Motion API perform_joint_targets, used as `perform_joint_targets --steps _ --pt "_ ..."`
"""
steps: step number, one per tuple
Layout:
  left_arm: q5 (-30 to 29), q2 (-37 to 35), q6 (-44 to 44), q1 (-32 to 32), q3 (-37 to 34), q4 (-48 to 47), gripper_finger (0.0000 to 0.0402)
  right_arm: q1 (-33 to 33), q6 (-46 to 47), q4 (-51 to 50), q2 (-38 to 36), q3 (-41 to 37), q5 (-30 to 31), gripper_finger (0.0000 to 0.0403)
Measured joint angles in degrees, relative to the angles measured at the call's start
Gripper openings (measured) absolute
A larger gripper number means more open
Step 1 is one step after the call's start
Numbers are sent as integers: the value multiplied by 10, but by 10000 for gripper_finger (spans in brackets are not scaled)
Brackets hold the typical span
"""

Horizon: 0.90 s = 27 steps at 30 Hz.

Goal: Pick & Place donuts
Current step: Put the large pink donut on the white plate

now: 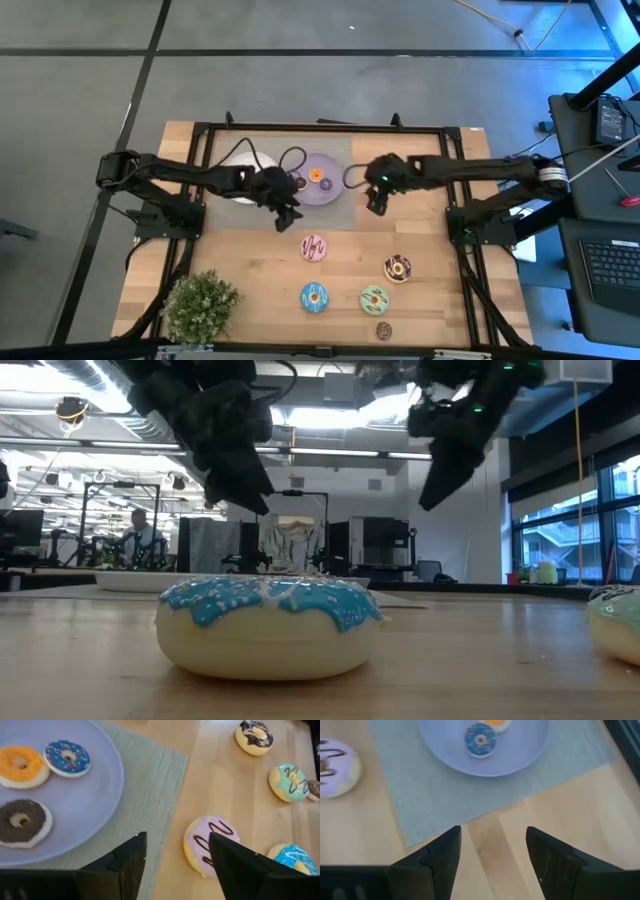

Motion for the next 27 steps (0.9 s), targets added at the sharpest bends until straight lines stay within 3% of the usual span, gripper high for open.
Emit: perform_joint_targets --steps 7,14,18,22,27 --pt "-127 7 -77 -71 0 3 209 43 49 82 -111 -117 8 226" --pt "-209 62 -145 -137 0 26 209 61 67 110 -153 -173 8 226" --pt "-220 104 -178 -154 12 37 209 61 64 130 -152 -195 10 226" --pt "-232 153 -156 -163 57 33 209 61 63 164 -151 -221 9 226" --pt "-222 215 -131 -161 135 -45 210 61 80 172 -151 -236 9 226"
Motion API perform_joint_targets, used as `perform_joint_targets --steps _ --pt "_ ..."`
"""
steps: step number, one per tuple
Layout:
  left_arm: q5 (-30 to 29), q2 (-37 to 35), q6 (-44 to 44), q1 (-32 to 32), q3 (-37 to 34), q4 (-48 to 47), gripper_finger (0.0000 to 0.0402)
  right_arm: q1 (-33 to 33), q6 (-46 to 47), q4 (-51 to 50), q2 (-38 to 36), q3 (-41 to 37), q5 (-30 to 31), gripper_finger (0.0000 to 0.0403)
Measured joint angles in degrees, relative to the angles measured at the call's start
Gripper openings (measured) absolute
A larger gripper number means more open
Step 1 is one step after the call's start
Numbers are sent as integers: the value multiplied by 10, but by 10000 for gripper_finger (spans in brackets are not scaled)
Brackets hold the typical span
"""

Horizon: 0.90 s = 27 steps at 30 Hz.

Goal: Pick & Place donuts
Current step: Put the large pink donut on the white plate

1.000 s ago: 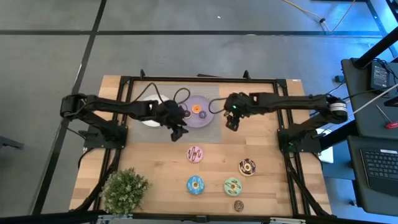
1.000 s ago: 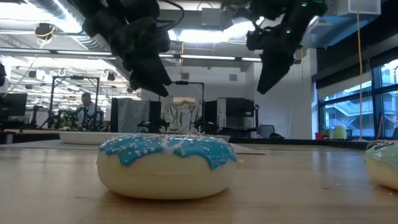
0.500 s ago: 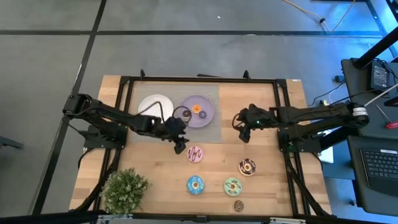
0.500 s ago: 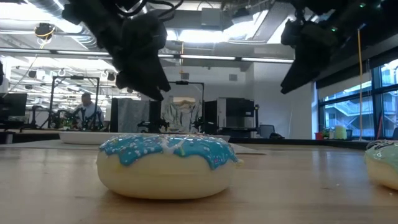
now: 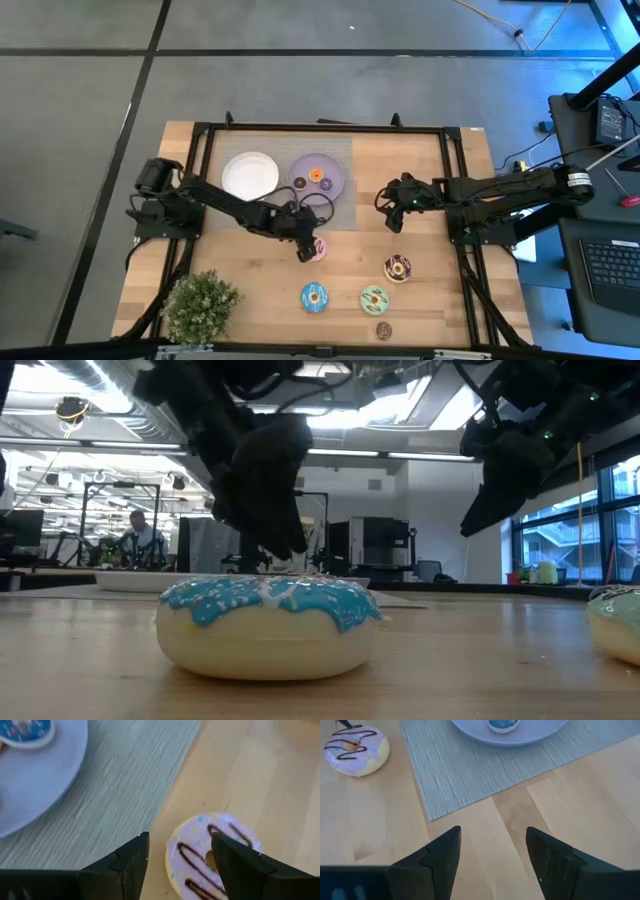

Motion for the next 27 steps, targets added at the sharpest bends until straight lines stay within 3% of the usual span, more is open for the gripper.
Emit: perform_joint_targets --steps 8,27 --pt "40 42 -3 4 84 -143 210 0 9 0 0 -5 -1 226" --pt "59 58 -73 -1 91 -145 210 0 9 4 0 -5 -1 226"
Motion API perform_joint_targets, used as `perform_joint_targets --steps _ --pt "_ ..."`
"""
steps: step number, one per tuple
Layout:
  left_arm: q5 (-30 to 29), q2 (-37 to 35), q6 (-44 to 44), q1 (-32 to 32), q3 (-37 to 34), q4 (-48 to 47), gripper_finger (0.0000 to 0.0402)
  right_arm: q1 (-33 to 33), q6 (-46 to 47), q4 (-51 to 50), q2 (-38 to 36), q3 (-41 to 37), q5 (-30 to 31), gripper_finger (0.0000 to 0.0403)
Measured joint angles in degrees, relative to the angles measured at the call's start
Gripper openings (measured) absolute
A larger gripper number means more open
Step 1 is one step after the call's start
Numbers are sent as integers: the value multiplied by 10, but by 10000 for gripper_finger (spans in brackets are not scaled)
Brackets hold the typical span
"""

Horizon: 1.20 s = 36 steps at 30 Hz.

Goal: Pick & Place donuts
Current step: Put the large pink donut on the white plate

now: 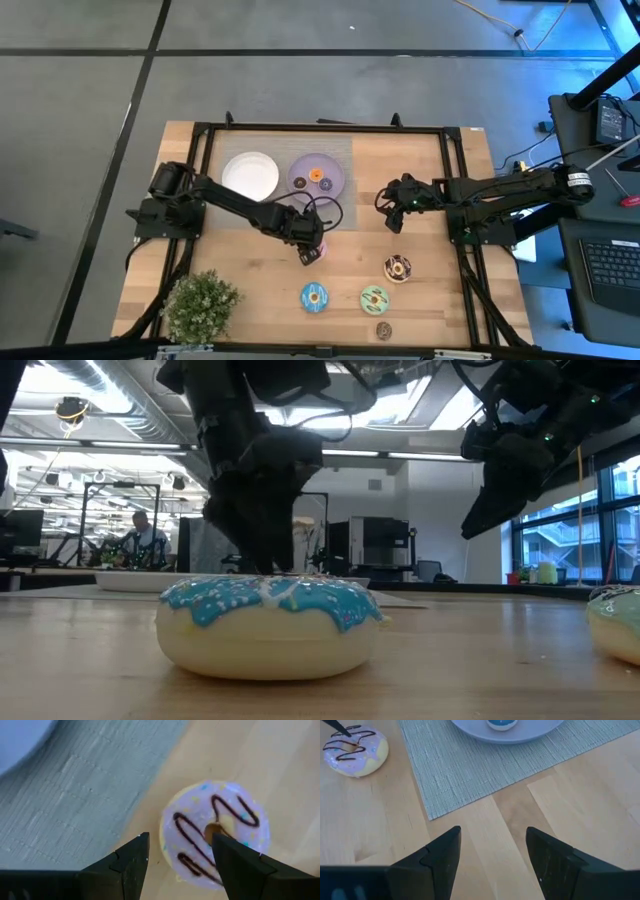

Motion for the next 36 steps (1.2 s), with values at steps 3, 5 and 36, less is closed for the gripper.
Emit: perform_joint_targets --steps 3,5,36 --pt "6 6 -7 -3 0 -3 210 0 0 1 0 0 0 226" --pt "-3 7 -14 -3 0 2 210 0 0 4 0 0 0 226" --pt "48 44 -18 14 0 7 103 0 0 10 0 0 0 226"
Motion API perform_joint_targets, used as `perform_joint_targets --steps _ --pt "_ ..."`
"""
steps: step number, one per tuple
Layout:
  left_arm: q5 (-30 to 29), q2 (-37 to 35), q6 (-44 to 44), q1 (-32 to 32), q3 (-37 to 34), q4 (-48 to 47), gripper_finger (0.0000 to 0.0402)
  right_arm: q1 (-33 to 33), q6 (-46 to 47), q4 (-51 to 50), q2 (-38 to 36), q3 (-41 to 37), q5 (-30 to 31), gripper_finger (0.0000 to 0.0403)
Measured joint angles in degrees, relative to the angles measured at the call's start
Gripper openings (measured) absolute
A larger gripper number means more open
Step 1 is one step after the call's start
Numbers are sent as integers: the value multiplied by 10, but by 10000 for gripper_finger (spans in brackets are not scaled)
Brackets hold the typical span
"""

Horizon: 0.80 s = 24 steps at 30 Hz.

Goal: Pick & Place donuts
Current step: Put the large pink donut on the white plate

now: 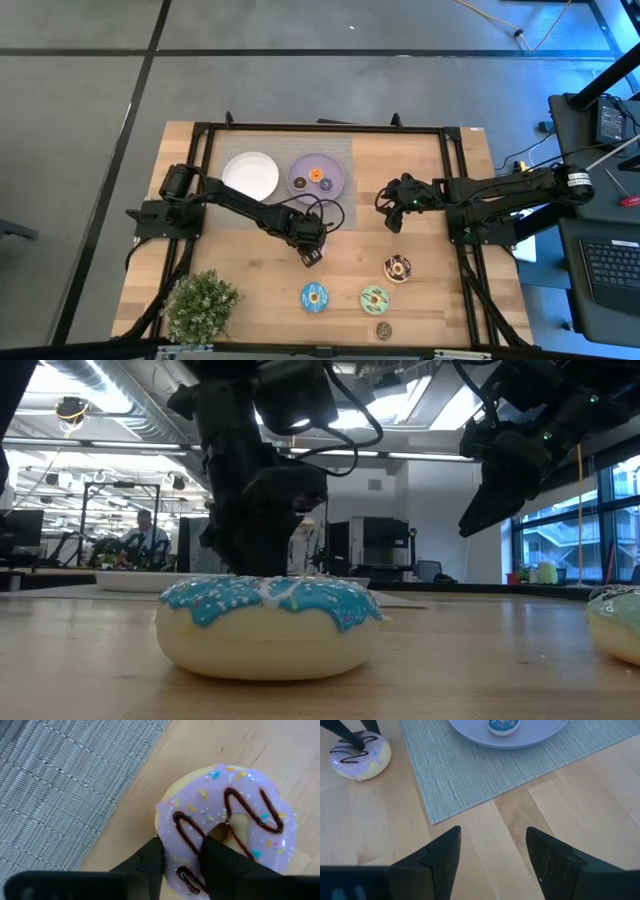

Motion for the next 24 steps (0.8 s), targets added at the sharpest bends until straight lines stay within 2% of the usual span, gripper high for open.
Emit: perform_joint_targets --steps 6,13,18,24 --pt "14 -23 26 11 -2 -18 68 0 -1 0 0 0 0 226" --pt "15 -106 59 34 -2 -68 60 0 -2 0 0 0 0 226" --pt "-20 -188 107 75 -1 -153 68 0 -11 1 0 0 1 226" --pt "-77 -266 141 161 -1 -241 72 -1 -15 18 0 0 1 226"
